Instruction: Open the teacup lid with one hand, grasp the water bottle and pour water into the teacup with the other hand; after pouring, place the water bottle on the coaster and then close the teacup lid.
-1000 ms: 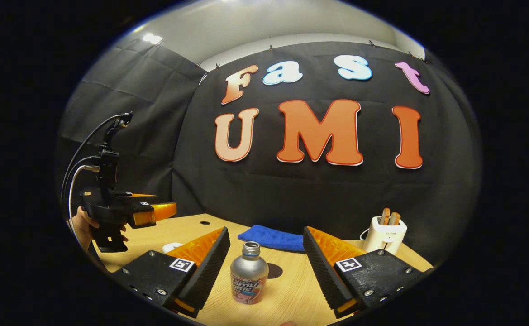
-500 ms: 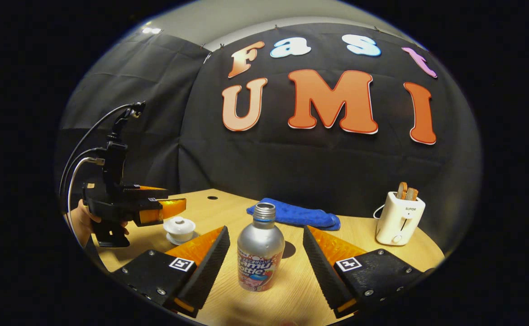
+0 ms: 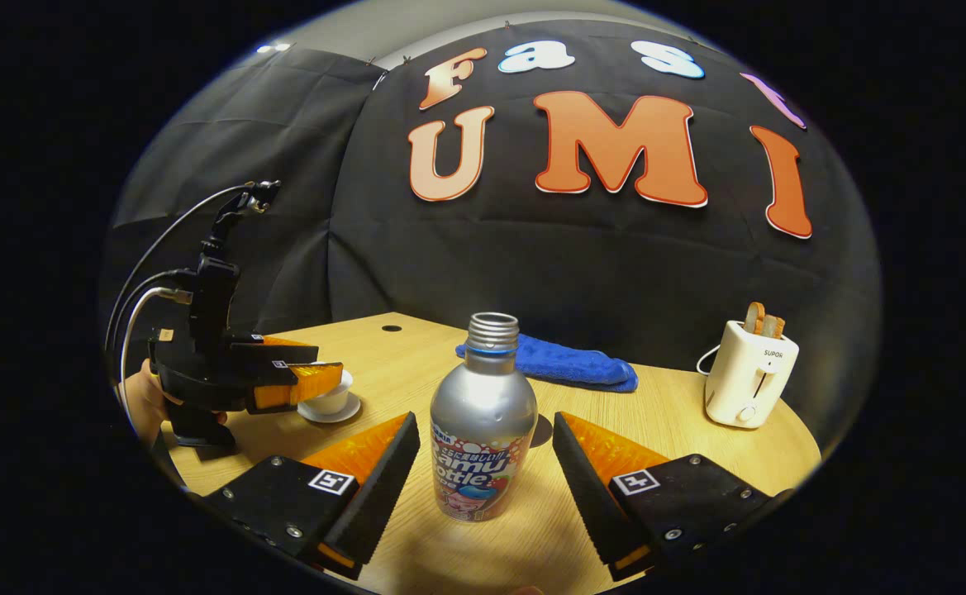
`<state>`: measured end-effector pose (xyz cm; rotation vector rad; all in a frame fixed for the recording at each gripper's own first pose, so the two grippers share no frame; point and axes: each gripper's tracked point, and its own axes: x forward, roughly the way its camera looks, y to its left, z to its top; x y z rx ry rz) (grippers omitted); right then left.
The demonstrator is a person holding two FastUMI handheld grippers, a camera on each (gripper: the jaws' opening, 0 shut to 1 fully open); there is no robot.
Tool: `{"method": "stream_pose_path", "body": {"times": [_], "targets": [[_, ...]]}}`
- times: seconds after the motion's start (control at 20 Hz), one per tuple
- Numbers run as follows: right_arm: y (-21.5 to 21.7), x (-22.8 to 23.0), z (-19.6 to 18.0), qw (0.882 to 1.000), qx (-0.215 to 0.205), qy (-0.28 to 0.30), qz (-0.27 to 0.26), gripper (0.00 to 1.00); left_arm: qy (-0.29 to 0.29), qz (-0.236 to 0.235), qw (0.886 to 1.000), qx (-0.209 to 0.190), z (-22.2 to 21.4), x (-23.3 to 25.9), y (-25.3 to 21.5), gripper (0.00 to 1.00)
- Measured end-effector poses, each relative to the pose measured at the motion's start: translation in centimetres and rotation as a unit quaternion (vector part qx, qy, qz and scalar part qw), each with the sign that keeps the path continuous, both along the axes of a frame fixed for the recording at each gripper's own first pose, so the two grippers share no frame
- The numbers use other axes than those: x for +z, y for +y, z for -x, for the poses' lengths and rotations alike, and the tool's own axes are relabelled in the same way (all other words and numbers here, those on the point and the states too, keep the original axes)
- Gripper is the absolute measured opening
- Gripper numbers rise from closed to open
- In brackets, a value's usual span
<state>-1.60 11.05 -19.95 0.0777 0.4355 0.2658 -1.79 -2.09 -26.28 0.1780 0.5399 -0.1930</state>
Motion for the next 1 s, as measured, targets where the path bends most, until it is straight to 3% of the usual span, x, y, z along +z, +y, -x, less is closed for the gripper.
{"method": "stream_pose_path", "body": {"times": [0.05, 0.15, 0.25, 0.35, 0.55, 0.65, 0.7, 1.0], "targets": [[0.0, -0.2, 0.0, 1.000, 0.001, 0.002, 0.001, 0.98, 0.003, -0.001, 1.000, 0.000, 0.0, -0.2, 0.0, 0.69], [0.0, -0.5, 0.0, 1.000, 0.003, 0.006, 0.002, 0.98, 0.003, -0.001, 1.000, 0.001, -0.1, -0.2, -0.1, 0.58], [0.2, -0.7, -0.1, 1.000, 0.004, 0.008, 0.001, 0.98, 0.005, -0.007, 1.000, -0.002, -0.1, -0.5, -0.2, 0.61], [0.2, -0.7, -0.1, 1.000, 0.005, 0.009, 0.000, 0.98, 0.003, -0.005, 1.000, -0.001, -0.3, -0.2, -0.2, 0.48], [0.3, -1.1, -0.2, 1.000, 0.007, 0.012, 0.001, 0.98, -0.004, -0.010, 1.000, 0.002, -0.5, 0.0, 0.0, 0.51], [0.3, -1.3, -0.2, 1.000, 0.007, 0.015, 0.002, 0.98, -0.003, -0.008, 1.000, 0.007, -0.7, -0.2, 0.3, 0.34], [0.3, -1.4, -0.2, 1.000, 0.007, 0.017, 0.002, 0.98, -0.004, -0.010, 1.000, 0.004, -0.5, -0.2, 0.2, 0.31], [0.3, -2.2, -0.4, 1.000, 0.004, 0.028, 0.006, 0.97, -0.013, 0.003, 1.000, 0.013, -0.8, 0.3, 0.4, 0.34]]}}
